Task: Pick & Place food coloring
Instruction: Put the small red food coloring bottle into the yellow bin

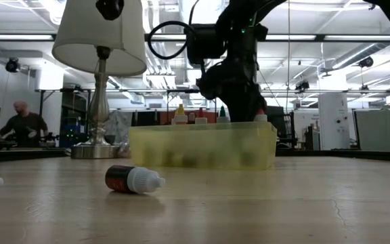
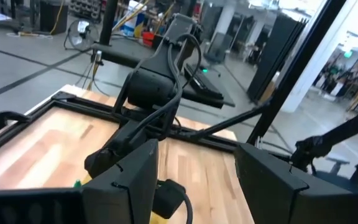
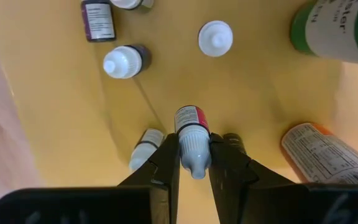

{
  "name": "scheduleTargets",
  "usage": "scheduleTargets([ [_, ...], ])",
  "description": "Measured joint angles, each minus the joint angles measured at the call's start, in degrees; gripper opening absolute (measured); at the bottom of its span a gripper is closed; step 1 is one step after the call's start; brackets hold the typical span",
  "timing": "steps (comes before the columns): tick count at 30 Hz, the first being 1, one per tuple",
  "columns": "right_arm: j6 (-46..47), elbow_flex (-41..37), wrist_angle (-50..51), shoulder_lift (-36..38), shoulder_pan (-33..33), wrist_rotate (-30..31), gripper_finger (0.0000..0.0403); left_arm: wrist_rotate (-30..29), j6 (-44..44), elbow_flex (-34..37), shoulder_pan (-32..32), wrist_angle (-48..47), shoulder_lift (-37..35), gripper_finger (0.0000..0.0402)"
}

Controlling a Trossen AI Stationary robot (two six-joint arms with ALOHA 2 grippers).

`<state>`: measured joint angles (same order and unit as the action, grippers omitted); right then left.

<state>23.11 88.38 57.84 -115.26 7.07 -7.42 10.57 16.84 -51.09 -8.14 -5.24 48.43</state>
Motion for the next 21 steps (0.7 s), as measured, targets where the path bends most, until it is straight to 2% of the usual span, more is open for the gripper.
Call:
scheduleTargets([
  [7,10.0,0.0,0.1,0.0,0.0,1.0,0.0054,-0.2,4.2,4.3,0.0,5.6,-0.5,0.0185],
  [14,20.8,0.0,-0.5,0.0,-0.2,1.4,0.0054,-0.2,4.6,4.4,0.0,6.7,-0.5,0.0185],
  [17,20.1,0.1,-2.3,0.0,-0.5,2.9,0.0054,-0.2,4.4,3.8,0.0,6.7,-0.5,0.0185],
  [21,14.2,0.9,-4.1,0.0,-0.5,3.6,0.0054,-0.2,4.1,3.4,0.0,6.7,-0.5,0.0185],
])
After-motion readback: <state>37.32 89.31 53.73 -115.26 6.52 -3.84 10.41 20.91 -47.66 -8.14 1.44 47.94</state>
